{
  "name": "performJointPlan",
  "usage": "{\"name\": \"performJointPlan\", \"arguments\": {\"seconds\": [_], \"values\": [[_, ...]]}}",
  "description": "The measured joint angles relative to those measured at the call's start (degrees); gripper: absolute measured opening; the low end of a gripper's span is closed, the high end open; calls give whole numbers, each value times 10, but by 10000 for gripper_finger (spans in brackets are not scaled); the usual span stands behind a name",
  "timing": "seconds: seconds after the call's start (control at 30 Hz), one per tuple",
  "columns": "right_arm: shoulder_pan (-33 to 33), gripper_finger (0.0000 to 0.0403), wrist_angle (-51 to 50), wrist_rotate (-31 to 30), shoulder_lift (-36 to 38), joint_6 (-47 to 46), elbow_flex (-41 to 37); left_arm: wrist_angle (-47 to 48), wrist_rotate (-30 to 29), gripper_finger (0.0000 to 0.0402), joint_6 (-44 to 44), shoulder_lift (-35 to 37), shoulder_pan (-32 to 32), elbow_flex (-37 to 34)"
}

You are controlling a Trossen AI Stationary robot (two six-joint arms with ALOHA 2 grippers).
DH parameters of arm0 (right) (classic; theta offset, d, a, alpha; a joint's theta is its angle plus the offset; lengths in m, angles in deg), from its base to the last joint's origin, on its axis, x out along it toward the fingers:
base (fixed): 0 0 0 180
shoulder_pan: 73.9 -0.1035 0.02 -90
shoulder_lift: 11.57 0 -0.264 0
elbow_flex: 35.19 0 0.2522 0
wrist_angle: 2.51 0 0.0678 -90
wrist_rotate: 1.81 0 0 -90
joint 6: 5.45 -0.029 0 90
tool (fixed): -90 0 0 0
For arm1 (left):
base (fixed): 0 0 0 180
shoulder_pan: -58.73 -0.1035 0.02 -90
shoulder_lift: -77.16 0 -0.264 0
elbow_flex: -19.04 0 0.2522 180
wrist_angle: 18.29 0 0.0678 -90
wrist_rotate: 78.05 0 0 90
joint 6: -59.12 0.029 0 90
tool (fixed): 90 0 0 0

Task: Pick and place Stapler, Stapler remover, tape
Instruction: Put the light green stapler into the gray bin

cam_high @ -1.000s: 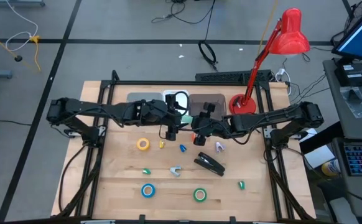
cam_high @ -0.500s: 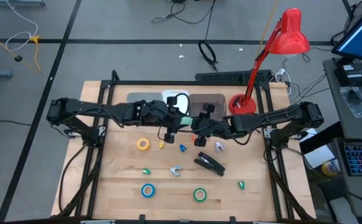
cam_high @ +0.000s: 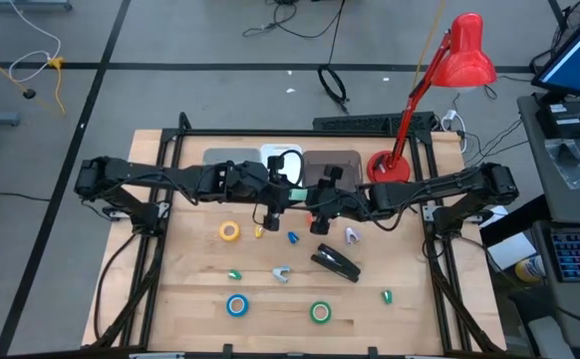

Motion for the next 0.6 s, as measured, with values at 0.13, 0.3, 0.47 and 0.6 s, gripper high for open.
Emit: {"name": "performJointPlan", "arguments": {"seconds": [0.13,0.3,0.47,0.6], "values": [[1,140,0,1,0,0,0,5,-1,131,0,0,0,0],[1,141,1,-3,0,0,0,20,-22,135,-2,0,1,0],[1,147,-1,-1,0,3,0,32,-33,132,4,0,2,0],[1,168,-7,-1,2,5,0,53,-47,131,8,0,2,0]]}}
